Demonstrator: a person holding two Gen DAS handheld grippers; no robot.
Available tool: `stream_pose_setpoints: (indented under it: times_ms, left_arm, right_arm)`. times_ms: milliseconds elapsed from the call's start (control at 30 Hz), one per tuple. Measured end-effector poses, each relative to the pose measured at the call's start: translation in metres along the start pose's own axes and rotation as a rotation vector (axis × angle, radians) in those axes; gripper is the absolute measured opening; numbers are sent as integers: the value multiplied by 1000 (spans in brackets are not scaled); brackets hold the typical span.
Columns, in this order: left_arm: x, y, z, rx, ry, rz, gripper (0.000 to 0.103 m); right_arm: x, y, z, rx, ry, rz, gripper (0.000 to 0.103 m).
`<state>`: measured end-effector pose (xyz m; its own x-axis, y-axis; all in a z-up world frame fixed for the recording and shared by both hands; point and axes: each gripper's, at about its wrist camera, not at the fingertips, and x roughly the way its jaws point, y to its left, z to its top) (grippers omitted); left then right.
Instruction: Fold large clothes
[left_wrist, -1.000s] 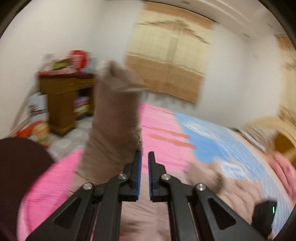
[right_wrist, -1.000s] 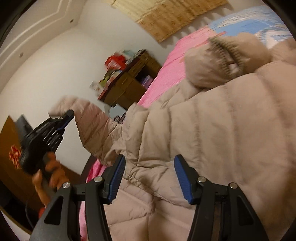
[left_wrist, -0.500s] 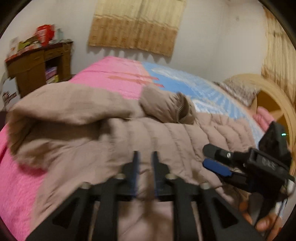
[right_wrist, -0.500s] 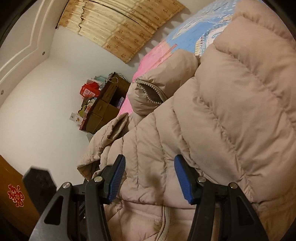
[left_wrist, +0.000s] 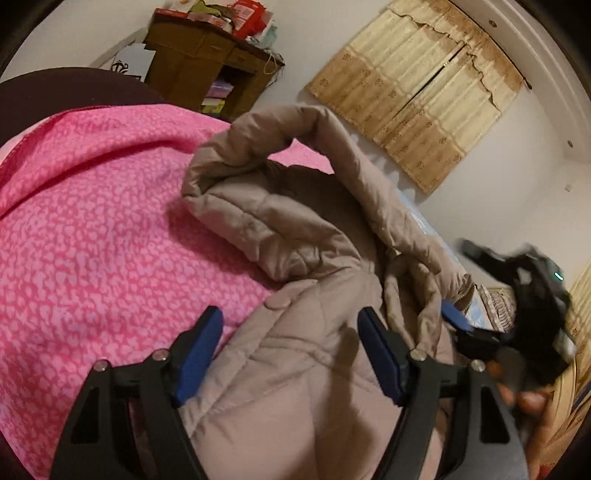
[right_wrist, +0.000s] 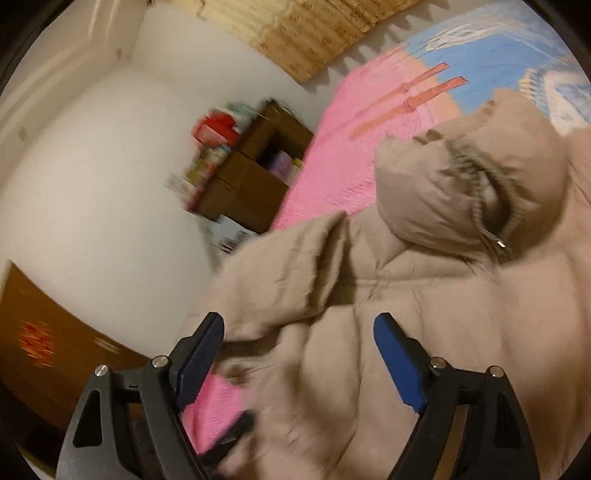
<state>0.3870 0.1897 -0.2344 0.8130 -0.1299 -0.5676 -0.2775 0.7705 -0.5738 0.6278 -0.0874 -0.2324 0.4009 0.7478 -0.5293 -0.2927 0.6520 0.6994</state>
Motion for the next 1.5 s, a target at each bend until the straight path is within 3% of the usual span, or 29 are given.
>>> stream_pose_setpoints:
  times_ms: [133,200,233,367,567,733,900,1067,1267,1367,1500]
  left_arm:
    - [-2,-2,-2,6,-3,0,77]
    - [1,-2,-3,2,-4,-6,77]
    - [0,-2,-3,1,-5,-7,77]
    - [4,-2,-2,5,-6,-2,77]
    - [8,-1,-2,4,-6,-2,77]
    - [7,1,-3,0,-10,-7,77]
    - [8,4,-4,0,-10,-4,77]
    - [7,4,-4,8,-6,6,77]
    - [7,1,-4,17,-4,17,77]
    - [9,0,-4,21,-2,23,77]
    - [9,-2,-2,29,8,37,77]
  right_arm:
    - [40,9,6,-59,44,-73,84]
    - [47,21,7,-120,56,-91,66]
    - [47,27,7,-143,72,-91,38]
    - [21,57,7,-266,-9,-95,23]
    - [-58,114,12,-429,-139,-47,16]
    - [-141,130,12,-491,-236,-93,14]
    - [-212,86,6,-437,-296,-200,14]
    - [-252,8,-10,-316,-271,-321,14]
    - [-236,-75,-35,-179,-200,-435,14]
    - [-207,-98,-49,-168,-124,-511,14]
    - [-195,-113,-53,-134,-95,-513,14]
